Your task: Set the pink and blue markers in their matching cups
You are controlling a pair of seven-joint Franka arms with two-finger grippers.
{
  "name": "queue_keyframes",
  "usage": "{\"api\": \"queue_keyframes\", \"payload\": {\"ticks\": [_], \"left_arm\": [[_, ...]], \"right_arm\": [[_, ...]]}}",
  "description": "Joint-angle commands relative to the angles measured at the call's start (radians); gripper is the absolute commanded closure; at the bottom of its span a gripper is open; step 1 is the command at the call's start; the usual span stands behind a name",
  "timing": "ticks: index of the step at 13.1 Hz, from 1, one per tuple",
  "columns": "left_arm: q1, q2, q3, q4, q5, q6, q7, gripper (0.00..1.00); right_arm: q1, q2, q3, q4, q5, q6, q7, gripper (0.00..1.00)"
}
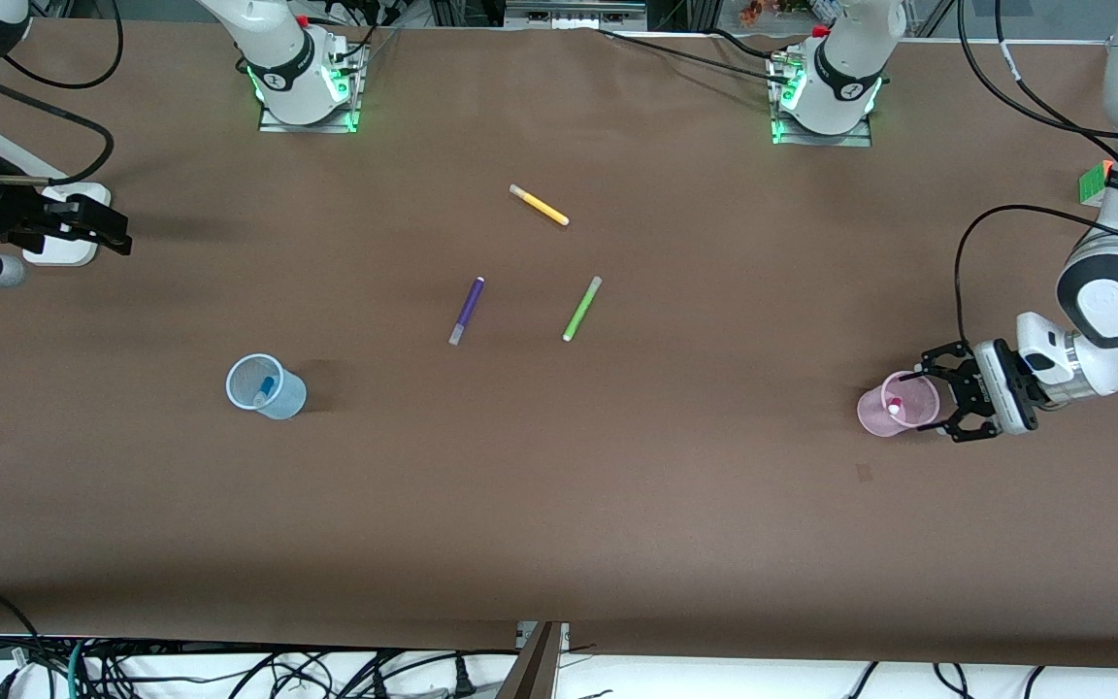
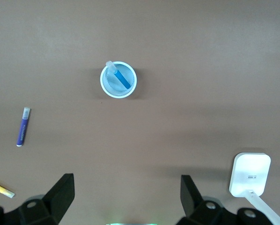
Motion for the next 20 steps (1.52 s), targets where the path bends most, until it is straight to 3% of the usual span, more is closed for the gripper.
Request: {"api": "queue_keyframes", "payload": {"ticks": [1, 8, 11, 13, 16, 17, 20], "left_arm": [[0.008, -0.036, -0.007, 0.078, -0.021, -0.095, -0.122, 0.00], [-0.046, -0.341, -0.049, 0.088, 0.261, -0.239, -0.883, 0.00], [-0.046, -0.447, -0.087, 0.091, 0.324, -0.333, -1.324, 0.00], [-0.047, -0.474, -0.133, 0.141, 0.404, -0.406, -1.589, 0.00], [-0.047, -0.475, -0.274, 0.226, 0.609, -0.552, -1.871, 0.00], [-0.046, -0.475, -0.308, 0.235, 0.620, -0.584, -1.939, 0.00], [-0.046, -0.475, -0.317, 0.243, 0.614, -0.638, -1.969, 0.00]], "right_arm": [[-0.008, -0.030, -0.012, -0.033, 0.021, 0.006, -0.053, 0.00], [-0.004, -0.005, -0.012, -0.019, 0.009, -0.017, -0.055, 0.00], [-0.005, -0.004, -0.012, -0.019, 0.009, -0.018, -0.053, 0.00], [-0.004, -0.004, -0.012, -0.019, 0.007, -0.012, -0.050, 0.00], [-0.005, 0.004, -0.012, -0.017, 0.009, -0.017, -0.053, 0.00], [-0.007, 0.006, -0.012, -0.005, 0.009, -0.018, -0.053, 0.00], [-0.005, 0.019, -0.012, 0.018, 0.009, -0.018, -0.055, 0.00]]}}
